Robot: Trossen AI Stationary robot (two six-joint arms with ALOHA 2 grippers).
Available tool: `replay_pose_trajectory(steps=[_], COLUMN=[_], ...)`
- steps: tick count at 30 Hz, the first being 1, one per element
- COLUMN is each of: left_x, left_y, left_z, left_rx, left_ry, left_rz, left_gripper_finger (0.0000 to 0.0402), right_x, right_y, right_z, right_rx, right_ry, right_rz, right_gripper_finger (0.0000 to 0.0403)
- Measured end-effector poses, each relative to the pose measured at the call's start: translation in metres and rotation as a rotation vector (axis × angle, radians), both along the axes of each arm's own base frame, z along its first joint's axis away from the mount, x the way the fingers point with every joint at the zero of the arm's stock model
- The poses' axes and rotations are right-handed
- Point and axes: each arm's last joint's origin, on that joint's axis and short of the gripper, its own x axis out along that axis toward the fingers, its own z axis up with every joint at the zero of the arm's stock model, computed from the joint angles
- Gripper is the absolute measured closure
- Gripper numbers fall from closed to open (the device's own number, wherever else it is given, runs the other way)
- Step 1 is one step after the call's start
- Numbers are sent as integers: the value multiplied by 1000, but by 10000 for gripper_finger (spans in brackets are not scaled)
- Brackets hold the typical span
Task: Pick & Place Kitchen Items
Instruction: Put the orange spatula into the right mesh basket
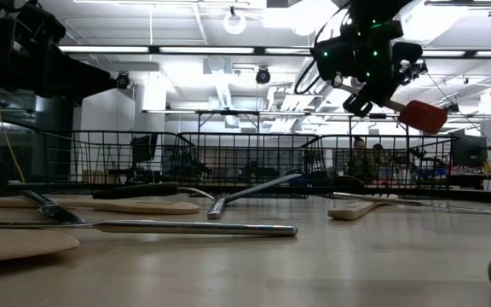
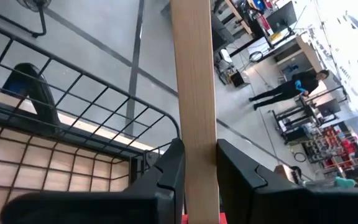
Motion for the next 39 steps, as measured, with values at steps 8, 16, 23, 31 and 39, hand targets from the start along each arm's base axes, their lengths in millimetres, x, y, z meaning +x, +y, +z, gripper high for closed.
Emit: replay_pose_trajectory(steps=[8, 16, 23, 31, 39], left_x=[0, 0, 0, 0, 0], left_y=[0, 0, 0, 0, 0], left_z=[0, 0, 0, 0, 0], left_rx=[0, 0, 0, 0, 0], left_ry=[0, 0, 0, 0, 0], left_rz=[0, 0, 0, 0, 0], left_gripper_finger=[261, 261, 261, 261, 261], right_x=[-4, -10, -7, -3, -4], right_y=[-5, -4, -6, -8, -6], right_z=[-17, -36, -44, -56, -64], right_rx=[7, 23, 13, 36, 131], right_ry=[-40, -9, -6, -62, -60], right_rz=[-27, -27, 2, 37, 62], right_gripper_finger=[341, 341, 337, 335, 334])
